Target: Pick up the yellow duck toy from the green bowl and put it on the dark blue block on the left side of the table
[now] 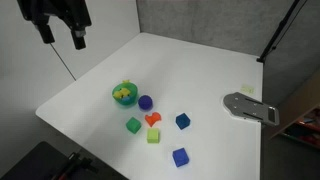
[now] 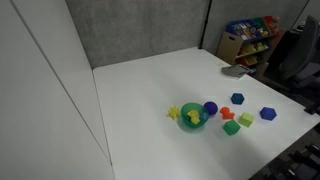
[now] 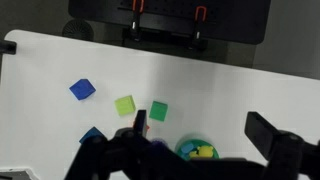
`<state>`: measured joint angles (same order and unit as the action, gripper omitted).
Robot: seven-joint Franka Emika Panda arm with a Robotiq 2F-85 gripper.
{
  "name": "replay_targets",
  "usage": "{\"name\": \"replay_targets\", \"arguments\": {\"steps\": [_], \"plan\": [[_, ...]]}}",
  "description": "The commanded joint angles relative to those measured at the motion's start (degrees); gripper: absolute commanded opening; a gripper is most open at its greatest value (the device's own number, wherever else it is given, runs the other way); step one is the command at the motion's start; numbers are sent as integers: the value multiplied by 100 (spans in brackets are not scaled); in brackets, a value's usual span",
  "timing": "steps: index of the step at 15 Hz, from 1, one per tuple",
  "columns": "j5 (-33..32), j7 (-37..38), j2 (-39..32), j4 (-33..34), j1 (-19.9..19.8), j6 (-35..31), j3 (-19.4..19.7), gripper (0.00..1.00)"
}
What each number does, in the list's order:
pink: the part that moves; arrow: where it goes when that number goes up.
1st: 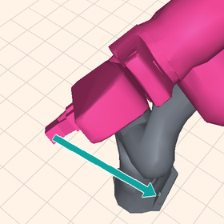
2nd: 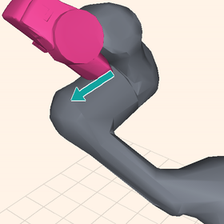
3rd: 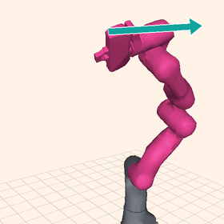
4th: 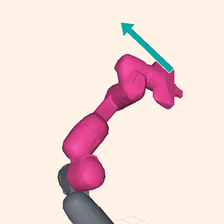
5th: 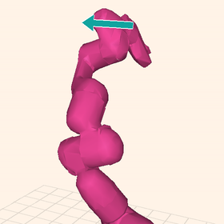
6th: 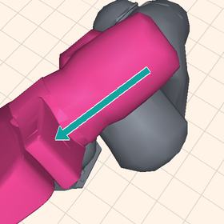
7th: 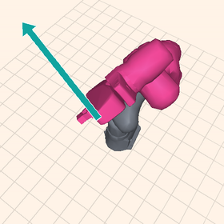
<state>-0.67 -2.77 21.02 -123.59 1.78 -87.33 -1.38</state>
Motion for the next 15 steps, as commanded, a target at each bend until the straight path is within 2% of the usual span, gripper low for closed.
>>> {"name": "replay_targets", "arguments": {"steps": [1, 8, 15], "plan": [[-1, 4, -4, 12, 6, 12, 4, 100], [-1, 4, -4, 12, 6, 12, 4, 100], [-45, 124, -261, -111, 71, -1143, -158, 100]]}}
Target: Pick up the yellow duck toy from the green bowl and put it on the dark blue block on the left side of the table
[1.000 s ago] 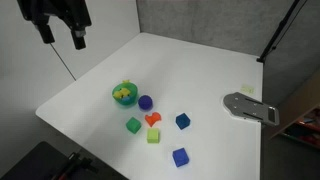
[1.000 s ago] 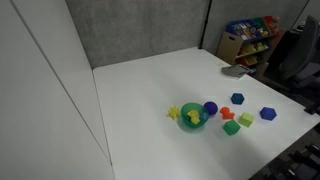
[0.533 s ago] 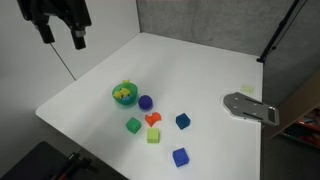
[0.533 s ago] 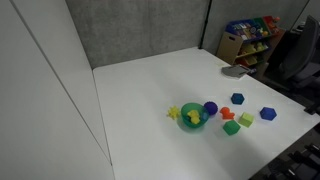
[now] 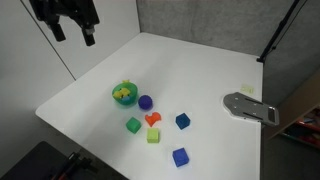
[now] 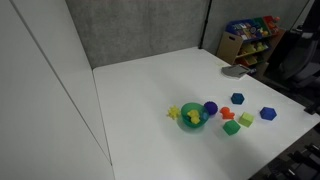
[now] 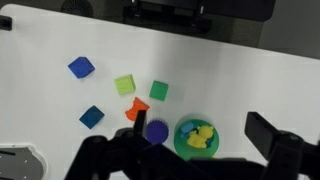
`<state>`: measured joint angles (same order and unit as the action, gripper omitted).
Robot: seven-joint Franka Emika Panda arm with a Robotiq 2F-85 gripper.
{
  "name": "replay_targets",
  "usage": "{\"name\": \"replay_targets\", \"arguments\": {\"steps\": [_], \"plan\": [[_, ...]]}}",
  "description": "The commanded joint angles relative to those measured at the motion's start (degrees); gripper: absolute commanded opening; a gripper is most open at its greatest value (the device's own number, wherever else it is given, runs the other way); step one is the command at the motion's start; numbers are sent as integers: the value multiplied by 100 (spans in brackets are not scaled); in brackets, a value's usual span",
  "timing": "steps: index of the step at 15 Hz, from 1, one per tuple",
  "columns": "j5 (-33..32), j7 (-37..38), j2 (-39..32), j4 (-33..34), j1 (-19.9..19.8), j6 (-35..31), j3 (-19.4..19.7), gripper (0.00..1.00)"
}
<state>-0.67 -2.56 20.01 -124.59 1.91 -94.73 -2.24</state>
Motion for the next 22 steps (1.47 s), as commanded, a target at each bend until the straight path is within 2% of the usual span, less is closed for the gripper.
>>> {"name": "replay_targets", "arguments": {"steps": [1, 11, 22], "plan": [[-39, 102, -245, -18, 75, -579, -97, 100], [-106, 324, -1823, 180, 138, -2130, -223, 100], [-429, 1797, -3727, 761, 487, -3109, -167, 100]]}}
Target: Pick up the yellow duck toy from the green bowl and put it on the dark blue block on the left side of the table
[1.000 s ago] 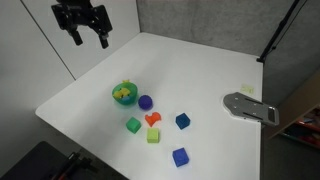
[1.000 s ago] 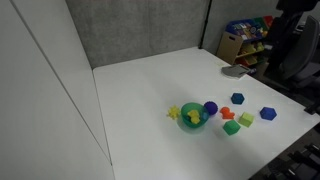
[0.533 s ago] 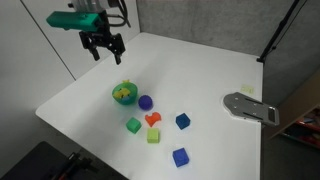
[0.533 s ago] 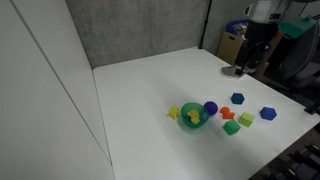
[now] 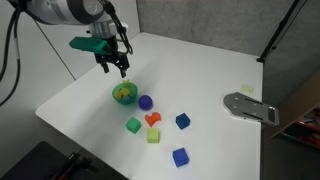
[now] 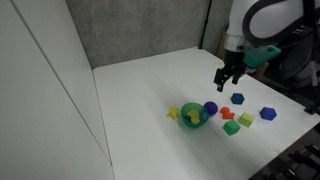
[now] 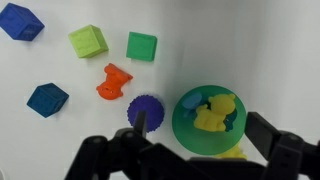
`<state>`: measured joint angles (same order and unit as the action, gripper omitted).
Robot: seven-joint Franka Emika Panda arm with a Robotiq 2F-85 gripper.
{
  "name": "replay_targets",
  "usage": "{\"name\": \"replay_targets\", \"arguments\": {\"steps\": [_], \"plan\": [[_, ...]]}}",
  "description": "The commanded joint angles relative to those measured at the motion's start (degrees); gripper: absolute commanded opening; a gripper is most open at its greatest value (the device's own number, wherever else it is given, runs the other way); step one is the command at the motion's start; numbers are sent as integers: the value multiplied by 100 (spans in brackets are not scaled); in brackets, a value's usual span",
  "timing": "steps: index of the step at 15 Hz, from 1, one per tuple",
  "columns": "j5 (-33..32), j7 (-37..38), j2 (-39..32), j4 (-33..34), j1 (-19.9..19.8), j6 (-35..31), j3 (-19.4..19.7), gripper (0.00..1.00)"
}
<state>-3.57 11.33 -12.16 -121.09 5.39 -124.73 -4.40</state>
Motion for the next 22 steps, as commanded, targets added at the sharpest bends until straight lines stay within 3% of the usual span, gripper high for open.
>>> {"name": "replay_targets", "arguments": {"steps": [1, 7, 22], "plan": [[-98, 455, -666, 489, 176, -204, 49, 100], [13, 841, -1528, 912, 449, -927, 114, 100], [203, 2563, -2984, 1854, 1180, -899, 592, 100]]}}
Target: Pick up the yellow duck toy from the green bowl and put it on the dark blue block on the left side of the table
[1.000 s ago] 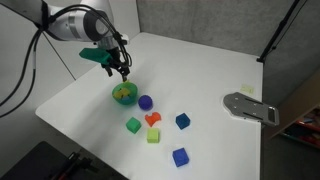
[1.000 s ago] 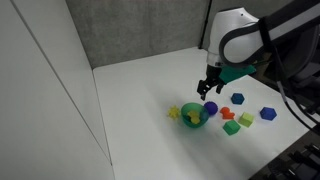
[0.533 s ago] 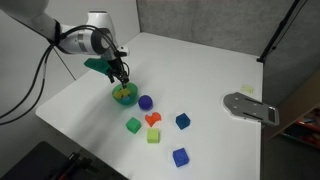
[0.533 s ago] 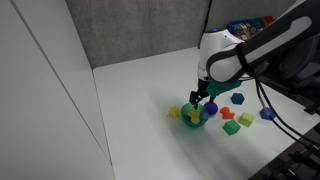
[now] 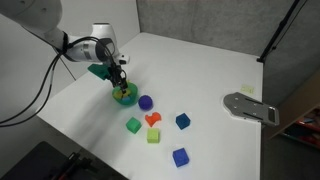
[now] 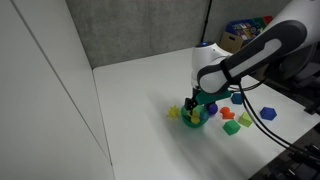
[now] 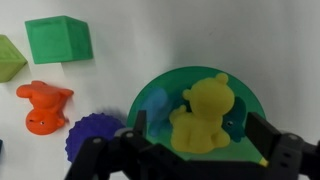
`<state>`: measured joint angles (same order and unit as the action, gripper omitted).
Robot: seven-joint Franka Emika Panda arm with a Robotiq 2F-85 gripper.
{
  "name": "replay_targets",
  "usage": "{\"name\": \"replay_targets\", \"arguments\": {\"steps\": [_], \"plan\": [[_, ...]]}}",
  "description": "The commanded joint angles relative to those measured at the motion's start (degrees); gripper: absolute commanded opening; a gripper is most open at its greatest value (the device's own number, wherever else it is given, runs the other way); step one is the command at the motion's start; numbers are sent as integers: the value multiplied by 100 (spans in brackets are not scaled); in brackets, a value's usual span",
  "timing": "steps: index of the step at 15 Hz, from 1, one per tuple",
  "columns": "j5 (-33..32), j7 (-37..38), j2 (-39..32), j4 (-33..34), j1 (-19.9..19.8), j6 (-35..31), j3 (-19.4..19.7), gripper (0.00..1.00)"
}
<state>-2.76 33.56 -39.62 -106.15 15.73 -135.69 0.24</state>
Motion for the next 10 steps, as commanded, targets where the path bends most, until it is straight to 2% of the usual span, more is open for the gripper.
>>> {"name": "replay_targets", "arguments": {"steps": [1, 10], "plan": [[124, 451, -306, 431, 178, 227, 140, 100], [349, 929, -696, 851, 186, 318, 79, 100]]}}
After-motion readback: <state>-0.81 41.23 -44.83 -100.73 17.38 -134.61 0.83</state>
